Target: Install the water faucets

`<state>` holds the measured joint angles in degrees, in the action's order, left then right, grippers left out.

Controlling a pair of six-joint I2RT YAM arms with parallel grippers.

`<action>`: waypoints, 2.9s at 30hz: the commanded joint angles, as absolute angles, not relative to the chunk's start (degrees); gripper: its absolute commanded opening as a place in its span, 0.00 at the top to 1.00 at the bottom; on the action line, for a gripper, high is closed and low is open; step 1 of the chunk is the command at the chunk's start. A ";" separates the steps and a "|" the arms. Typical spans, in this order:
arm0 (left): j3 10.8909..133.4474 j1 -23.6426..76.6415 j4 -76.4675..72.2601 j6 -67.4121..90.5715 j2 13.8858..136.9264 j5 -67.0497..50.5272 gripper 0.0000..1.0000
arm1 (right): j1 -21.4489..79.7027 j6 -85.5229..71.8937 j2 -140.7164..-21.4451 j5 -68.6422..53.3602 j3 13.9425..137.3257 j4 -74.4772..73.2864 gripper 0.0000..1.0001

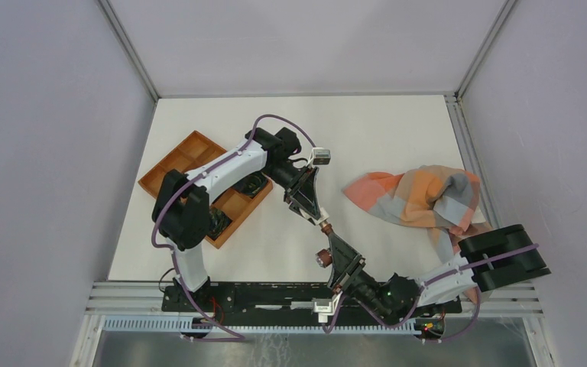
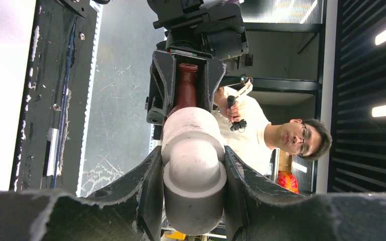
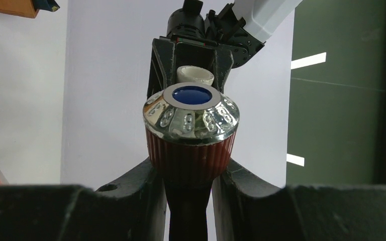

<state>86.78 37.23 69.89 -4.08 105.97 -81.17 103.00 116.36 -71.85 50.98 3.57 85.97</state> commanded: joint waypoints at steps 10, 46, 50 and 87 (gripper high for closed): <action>85.57 38.67 69.98 -2.29 102.86 -81.46 0.98 | 100.82 123.57 -69.44 49.97 4.39 109.18 1.00; 84.56 38.84 68.91 -1.21 100.48 -81.47 0.98 | 98.96 122.35 -68.45 48.08 2.51 108.18 1.00; 84.53 38.89 68.84 -1.39 100.43 -81.91 0.98 | 99.01 121.38 -68.86 48.33 2.16 109.29 1.00; 87.50 39.32 83.85 -23.02 104.63 -89.82 0.98 | 100.15 93.88 -64.66 52.22 6.73 99.22 1.00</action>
<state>85.95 36.91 78.87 -19.84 104.47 -85.84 100.95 100.29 -65.47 45.34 3.73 85.71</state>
